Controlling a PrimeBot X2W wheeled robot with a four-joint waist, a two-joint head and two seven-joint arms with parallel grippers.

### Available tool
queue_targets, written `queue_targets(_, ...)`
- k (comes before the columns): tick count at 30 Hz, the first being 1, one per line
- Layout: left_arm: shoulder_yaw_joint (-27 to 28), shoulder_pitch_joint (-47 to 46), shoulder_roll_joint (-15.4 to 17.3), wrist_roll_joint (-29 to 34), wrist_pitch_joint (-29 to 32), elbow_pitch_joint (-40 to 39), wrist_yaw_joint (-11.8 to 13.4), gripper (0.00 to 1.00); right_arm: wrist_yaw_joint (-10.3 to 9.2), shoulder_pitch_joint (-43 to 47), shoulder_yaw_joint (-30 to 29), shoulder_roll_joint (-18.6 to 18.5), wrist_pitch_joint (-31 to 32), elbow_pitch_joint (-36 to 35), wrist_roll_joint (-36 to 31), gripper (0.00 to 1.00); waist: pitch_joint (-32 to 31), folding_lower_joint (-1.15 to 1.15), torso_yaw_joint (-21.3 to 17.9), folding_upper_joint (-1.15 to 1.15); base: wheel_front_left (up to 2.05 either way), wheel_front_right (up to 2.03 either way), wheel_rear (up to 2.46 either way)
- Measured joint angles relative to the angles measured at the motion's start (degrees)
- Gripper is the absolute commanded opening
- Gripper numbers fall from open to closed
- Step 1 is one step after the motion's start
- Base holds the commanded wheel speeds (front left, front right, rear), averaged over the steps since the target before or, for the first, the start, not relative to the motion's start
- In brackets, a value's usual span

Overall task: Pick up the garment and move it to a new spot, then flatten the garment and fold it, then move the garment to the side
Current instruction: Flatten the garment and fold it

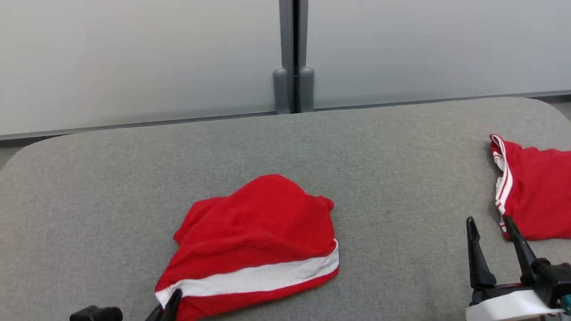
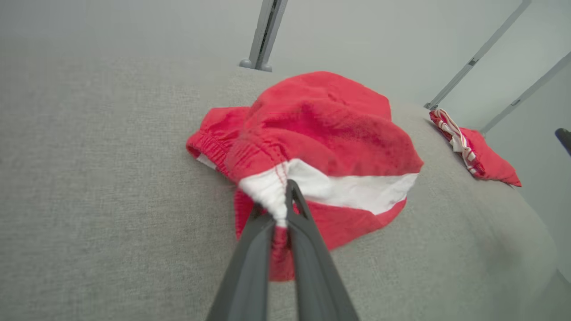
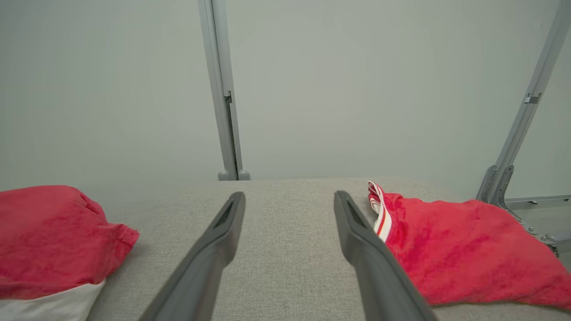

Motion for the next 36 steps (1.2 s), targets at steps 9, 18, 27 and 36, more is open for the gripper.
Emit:
queue_targets(9, -0.3, 2.9, -1.8, -0.6, -1.5, 8.9, 1.9, 0.00, 0.00, 0.3, 0.5, 0.0, 0.0, 0.3, -0.7, 1.00, -1.6, 0.00, 4.9, 0.00, 0.00, 0.00, 0.00)
queue_targets(18, 0.2, 2.8, -3.3, -1.3, -5.3, 17.8, 0.8, 0.09, 0.00, 0.3, 0.8, 0.0, 0.0, 0.5, -1.3, 1.00, -1.9, 0.00, 5.3, 0.00, 0.00, 0.00, 0.00)
queue_targets(27, 0.5, 1.8, -1.2, -1.3, -4.4, 22.3, 0.5, 1.00, 0.00, 0.4, 0.8, 0.0, 0.0, 0.6, -1.5, 1.00, -2.2, 0.00, 3.0, 0.00, 0.00, 0.00, 0.00)
queue_targets(36, 3.3, 2.4, 5.7, 1.1, 1.2, 7.3, 7.3, 1.00, 0.00, 0.6, 1.2, 0.0, 0.0, 0.6, -1.1, 1.00, -2.0, 0.00, 0.2, 0.00, 0.00, 0.00, 0.00)
